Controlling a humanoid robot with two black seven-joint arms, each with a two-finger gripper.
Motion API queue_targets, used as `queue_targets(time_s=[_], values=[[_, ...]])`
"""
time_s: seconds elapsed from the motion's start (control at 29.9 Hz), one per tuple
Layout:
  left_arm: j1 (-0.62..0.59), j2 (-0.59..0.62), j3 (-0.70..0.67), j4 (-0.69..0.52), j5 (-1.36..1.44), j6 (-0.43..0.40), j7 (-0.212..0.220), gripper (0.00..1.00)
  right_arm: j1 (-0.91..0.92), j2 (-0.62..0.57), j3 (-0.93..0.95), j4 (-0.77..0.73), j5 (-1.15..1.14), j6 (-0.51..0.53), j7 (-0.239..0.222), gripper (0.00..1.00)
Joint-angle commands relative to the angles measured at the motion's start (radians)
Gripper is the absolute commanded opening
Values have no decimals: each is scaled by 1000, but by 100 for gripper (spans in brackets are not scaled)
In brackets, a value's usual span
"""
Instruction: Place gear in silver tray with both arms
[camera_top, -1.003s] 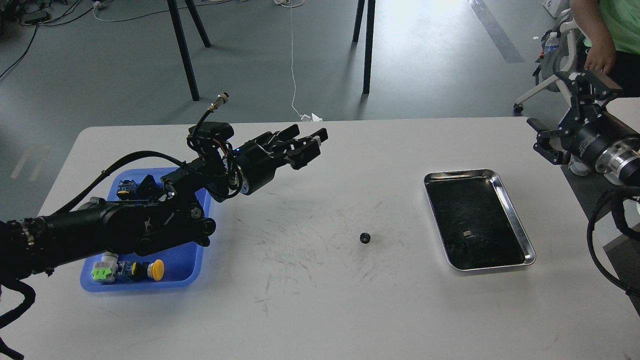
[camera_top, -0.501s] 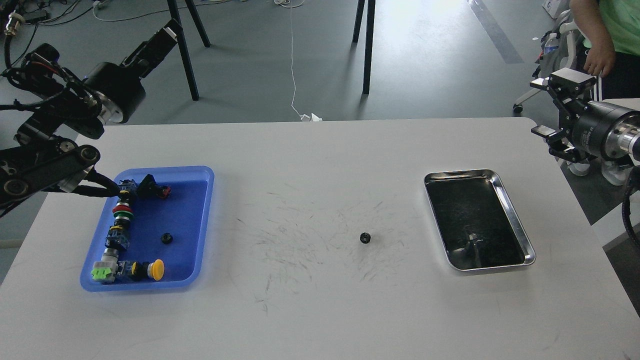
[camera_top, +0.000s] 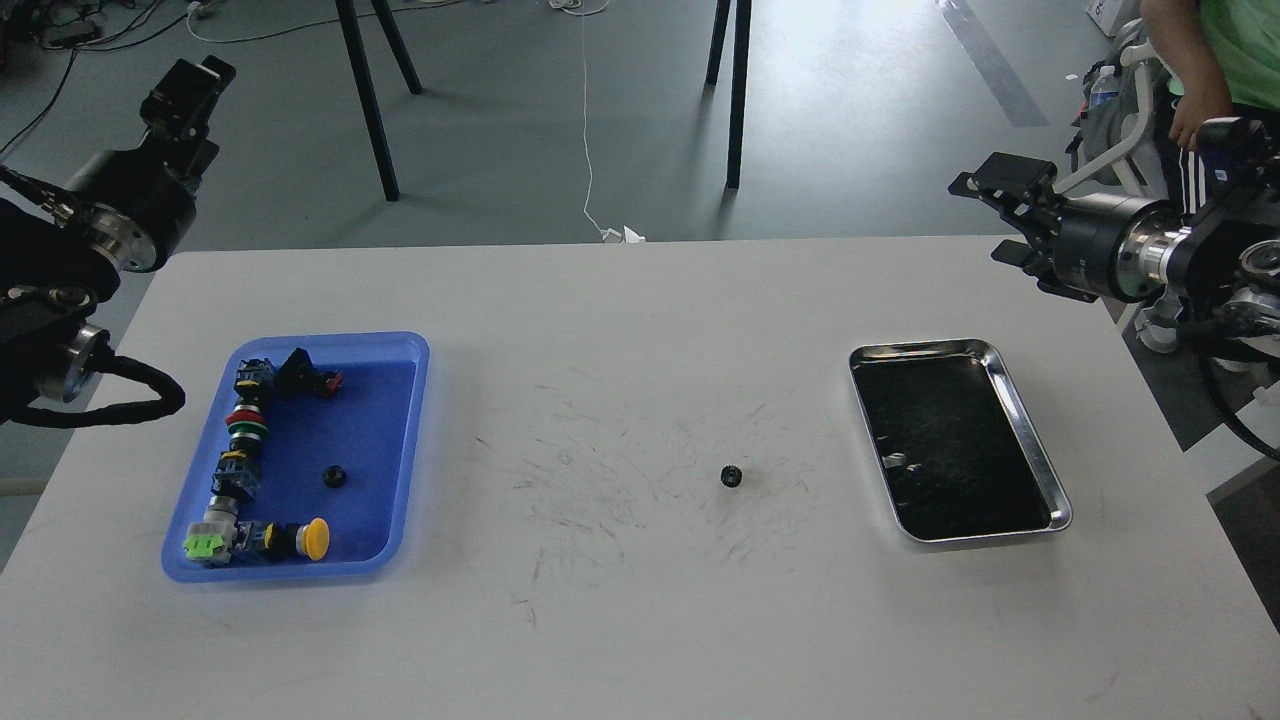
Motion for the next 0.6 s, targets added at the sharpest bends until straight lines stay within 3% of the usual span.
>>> queue_targets(time_s=[0.0,0.13,0.23,0.33,0.43,0.57], values=[[5,7,-10,16,-64,-65,-54,97,46,48,-68,-2,-60,17,12,97],[20,10,-4,98,-176,-286,-73,97,97,80,-125,0,-141,65,48,98],[18,1,-14,160,-222,-392,-87,97,132,111,-154,0,-218,94,81,98],[15,-11,-26,236,-235,-490,-123,97,157,161,-185,-3,-307,97,96,98],[6,-39,-61,295,-235,-645,-160,98,190,210,-236,-3,-373,103,137,98],[8,-41,-72,296,-233,-659,-160,98,244,279,-314,-9,-427,106,156,98]])
